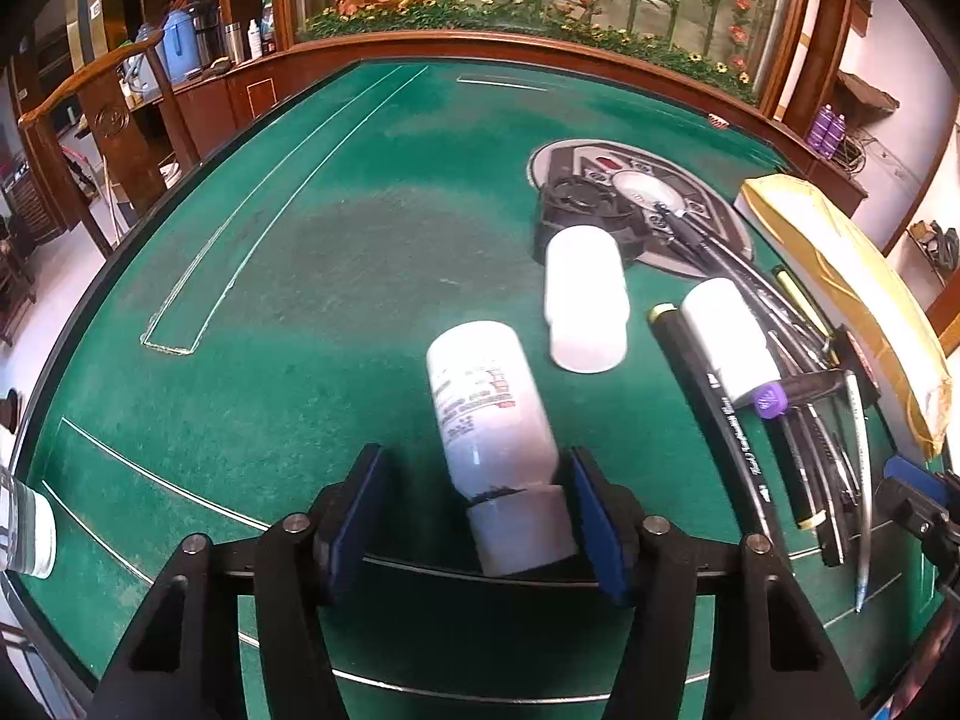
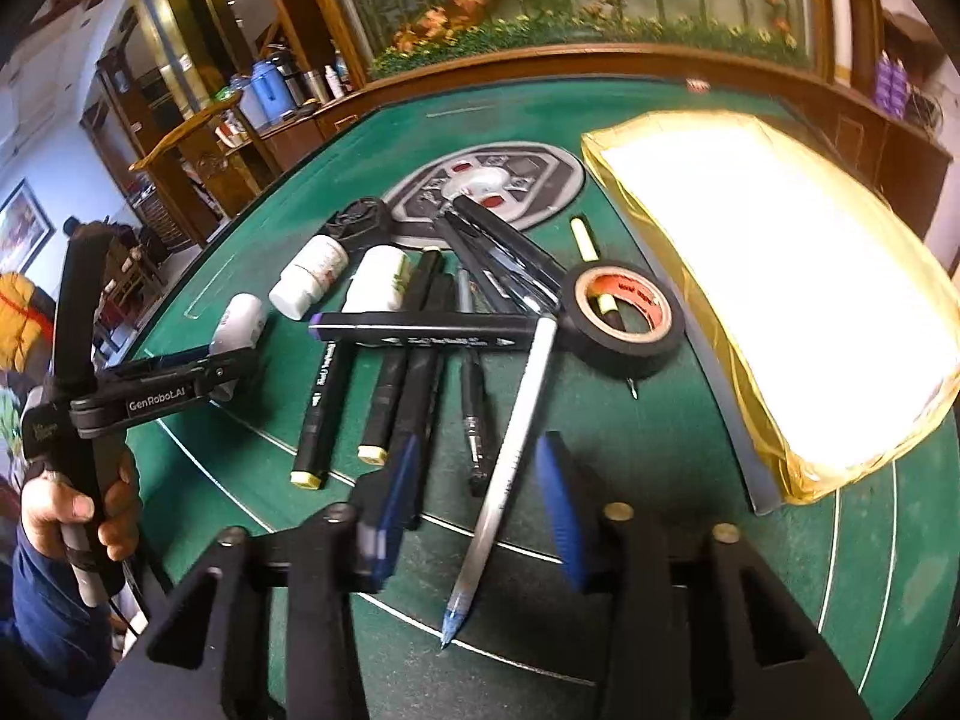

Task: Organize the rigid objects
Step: 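Close the left gripper on the white pill bottle while the right grasps a silver pen, then carry the bottle and pen into the yellow-rimmed tray and open both grippers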

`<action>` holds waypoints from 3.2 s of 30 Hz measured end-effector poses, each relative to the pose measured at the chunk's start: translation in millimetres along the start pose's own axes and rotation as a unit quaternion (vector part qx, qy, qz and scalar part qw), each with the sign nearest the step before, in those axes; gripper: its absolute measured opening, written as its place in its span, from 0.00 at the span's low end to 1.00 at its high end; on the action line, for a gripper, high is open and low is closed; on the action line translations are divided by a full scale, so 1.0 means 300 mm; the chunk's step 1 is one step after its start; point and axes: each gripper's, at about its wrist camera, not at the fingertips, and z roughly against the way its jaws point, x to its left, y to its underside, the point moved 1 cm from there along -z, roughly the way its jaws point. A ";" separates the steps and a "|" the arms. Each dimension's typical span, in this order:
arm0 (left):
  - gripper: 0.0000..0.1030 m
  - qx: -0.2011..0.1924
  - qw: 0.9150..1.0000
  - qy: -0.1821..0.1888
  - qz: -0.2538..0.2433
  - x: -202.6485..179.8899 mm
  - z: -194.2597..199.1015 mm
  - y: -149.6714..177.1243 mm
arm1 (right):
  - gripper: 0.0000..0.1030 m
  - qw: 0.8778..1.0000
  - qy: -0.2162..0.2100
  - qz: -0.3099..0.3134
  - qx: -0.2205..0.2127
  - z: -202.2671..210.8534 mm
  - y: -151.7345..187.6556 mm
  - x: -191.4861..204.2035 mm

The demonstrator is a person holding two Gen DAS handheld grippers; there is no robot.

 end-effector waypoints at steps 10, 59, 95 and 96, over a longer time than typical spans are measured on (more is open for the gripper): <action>0.56 -0.014 0.999 -0.018 -0.027 -0.017 -0.012 -0.006 | 0.09 0.999 0.041 -0.010 0.032 -0.061 -0.006 -0.030; 0.35 -0.024 0.979 0.173 -0.110 -0.794 0.127 -0.324 | 0.07 0.999 0.021 -0.036 -0.015 0.157 -0.354 -0.406; 0.52 -0.017 0.980 0.158 -0.124 -0.888 0.033 -0.348 | 0.08 0.995 0.050 -0.083 -0.024 0.142 -0.335 -0.557; 0.52 -0.020 0.979 0.164 -0.120 -0.863 0.056 -0.339 | 0.09 0.995 0.039 -0.080 -0.035 0.172 -0.319 -0.530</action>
